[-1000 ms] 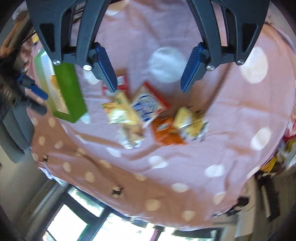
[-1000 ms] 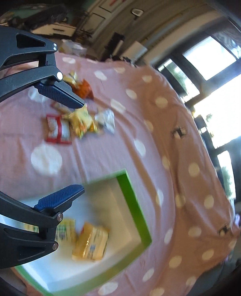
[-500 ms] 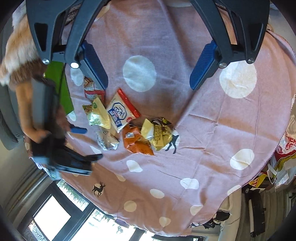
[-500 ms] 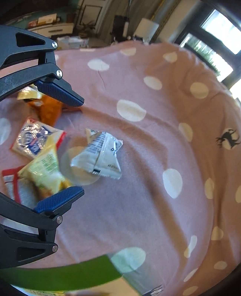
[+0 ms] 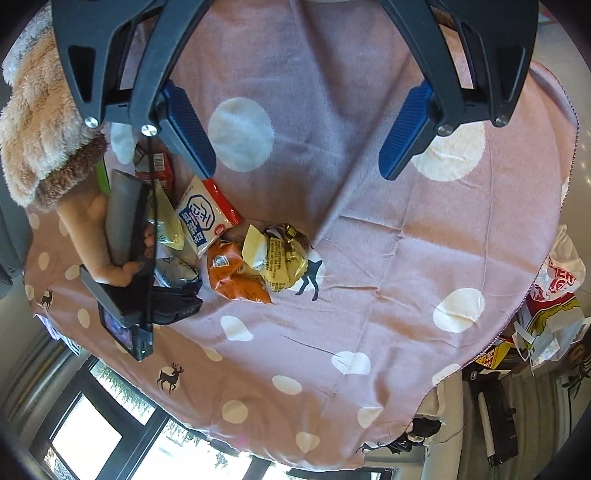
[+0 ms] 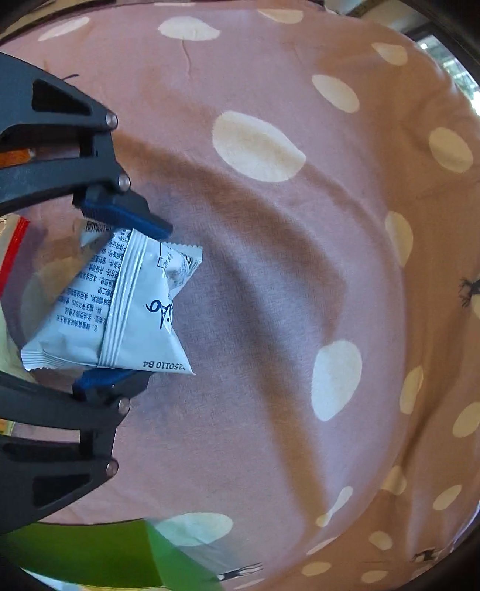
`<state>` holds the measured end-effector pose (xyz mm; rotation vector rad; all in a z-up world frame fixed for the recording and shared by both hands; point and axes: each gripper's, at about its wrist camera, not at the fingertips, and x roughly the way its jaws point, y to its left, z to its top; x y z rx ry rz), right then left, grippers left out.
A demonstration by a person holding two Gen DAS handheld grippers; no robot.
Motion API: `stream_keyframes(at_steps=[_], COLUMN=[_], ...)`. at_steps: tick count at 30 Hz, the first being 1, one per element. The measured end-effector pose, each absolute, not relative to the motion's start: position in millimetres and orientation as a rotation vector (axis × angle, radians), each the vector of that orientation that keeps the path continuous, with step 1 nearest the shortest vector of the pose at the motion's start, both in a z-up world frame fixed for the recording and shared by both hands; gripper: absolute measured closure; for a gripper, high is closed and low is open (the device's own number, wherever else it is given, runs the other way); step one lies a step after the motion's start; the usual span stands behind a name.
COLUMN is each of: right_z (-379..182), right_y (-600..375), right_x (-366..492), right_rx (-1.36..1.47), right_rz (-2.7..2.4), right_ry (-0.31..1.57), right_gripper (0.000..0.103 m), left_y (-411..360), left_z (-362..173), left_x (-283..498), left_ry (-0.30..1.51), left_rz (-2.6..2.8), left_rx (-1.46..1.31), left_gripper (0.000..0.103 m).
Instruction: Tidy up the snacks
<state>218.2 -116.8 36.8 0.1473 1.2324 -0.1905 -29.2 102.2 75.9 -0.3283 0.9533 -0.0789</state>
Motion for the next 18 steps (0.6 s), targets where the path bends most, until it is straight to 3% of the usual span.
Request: stream_keyframes(at_steps=[4, 8, 13, 18], right_z=[50, 86, 124, 113], right_y=[-123, -136, -135, -127], right_x=[198, 156, 78, 16], right_rx=[0.161, 0.389, 0.352, 0.291], right_rz=[-0.115, 0.132, 0.275, 0.375], right_ry=[1.218, 1.184, 1.096, 1.145], right_gripper=[0.05, 0.05, 0.05, 0.05], left_y=[100, 97, 93, 87], left_z=[79, 81, 83, 80], left_x=[-32, -33, -39, -43], left_ry=[0.942, 0.943, 0.932, 0.944], left_rz=[-0.088, -0.077, -0.081, -0.08], left_rx=[-0.325, -0.32, -0.318, -0.299], left_gripper=[0.013, 0.013, 0.013, 0.013])
